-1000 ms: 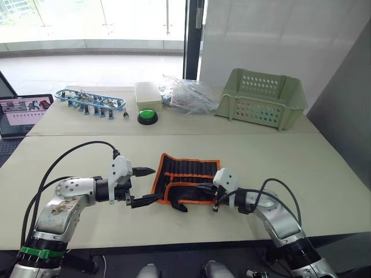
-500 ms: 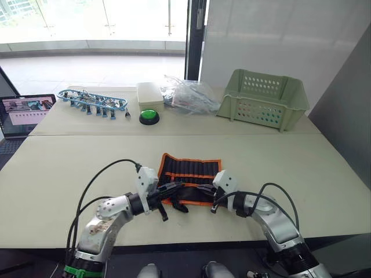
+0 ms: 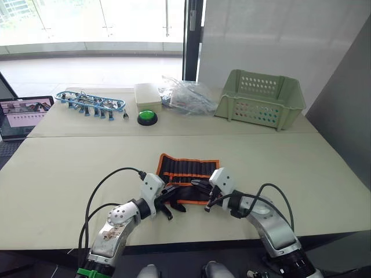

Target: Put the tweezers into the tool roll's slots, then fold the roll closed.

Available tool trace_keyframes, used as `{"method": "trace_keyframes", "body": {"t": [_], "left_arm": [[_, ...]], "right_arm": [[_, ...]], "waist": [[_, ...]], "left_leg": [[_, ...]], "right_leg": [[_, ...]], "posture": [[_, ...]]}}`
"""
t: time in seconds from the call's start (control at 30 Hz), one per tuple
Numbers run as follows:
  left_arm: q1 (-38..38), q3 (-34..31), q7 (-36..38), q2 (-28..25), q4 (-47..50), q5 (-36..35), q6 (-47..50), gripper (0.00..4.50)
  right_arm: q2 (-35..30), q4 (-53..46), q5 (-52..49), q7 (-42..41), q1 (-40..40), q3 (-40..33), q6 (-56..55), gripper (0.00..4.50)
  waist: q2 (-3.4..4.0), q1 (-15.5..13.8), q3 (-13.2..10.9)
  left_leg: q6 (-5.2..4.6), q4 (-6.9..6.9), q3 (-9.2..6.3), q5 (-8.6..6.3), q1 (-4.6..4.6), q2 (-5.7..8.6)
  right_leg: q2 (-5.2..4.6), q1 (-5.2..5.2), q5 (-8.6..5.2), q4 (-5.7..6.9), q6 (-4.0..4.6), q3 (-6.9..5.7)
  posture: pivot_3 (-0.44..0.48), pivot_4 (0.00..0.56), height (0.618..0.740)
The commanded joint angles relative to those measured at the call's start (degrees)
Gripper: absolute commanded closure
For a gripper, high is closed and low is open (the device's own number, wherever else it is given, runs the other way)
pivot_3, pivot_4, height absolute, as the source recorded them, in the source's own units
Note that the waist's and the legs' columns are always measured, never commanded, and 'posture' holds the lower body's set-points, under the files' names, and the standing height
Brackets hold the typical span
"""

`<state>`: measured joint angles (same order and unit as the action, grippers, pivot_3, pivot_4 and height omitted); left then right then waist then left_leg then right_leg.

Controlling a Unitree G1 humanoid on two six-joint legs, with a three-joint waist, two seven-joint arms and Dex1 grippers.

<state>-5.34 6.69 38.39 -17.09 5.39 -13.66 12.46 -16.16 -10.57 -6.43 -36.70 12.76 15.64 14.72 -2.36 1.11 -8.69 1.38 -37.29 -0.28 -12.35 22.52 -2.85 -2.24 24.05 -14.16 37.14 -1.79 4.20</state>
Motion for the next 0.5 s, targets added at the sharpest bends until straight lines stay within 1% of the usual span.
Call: {"method": "trace_keyframes", "body": {"t": [0.03,0.13,0.27,0.5], "left_arm": [[1.3,0.8,0.2,-0.1,0.5,0.0,0.3,4.46],[1.0,0.5,-0.3,-0.1,0.6,0.1,0.3,4.46],[0.5,0.2,-0.3,-0.4,0.9,0.0,0.6,4.46],[0.1,-1.1,0.2,-1.8,-0.7,-0.2,0.0,4.46]], "right_arm": [[2.7,0.1,4.4,5.6,0.0,2.4,0.6,4.5],[3.6,3.1,8.2,8.5,-1.2,4.7,-0.6,4.5],[4.0,6.1,10.4,11.2,-2.7,4.9,-1.3,4.5],[0.4,4.4,8.6,11.6,-6.1,-1.1,-1.0,4.5]], "waist": [[0.01,0.0,0.0],[0.01,-0.2,0.0],[0.02,-0.1,0.0],[0.03,-0.3,0.0]], "left_leg": [[0.0,0.0,0.0,0.0,0.01,0.01],[0.0,0.0,0.01,0.0,0.01,0.01],[0.0,0.0,0.02,0.0,0.01,0.01],[0.0,-0.01,0.02,0.0,-0.07,0.02]], "right_leg": [[0.0,0.02,0.0,-0.01,0.0,0.01],[-0.01,0.0,0.0,-0.02,0.0,0.01],[-0.02,0.01,0.0,-0.03,0.0,0.02],[-0.04,-0.09,-0.01,-0.04,-0.01,0.01]], "posture": [[0.0,0.15,0.725],[0.0,0.15,0.725],[0.0,0.15,0.725],[0.0,0.15,0.725]]}}
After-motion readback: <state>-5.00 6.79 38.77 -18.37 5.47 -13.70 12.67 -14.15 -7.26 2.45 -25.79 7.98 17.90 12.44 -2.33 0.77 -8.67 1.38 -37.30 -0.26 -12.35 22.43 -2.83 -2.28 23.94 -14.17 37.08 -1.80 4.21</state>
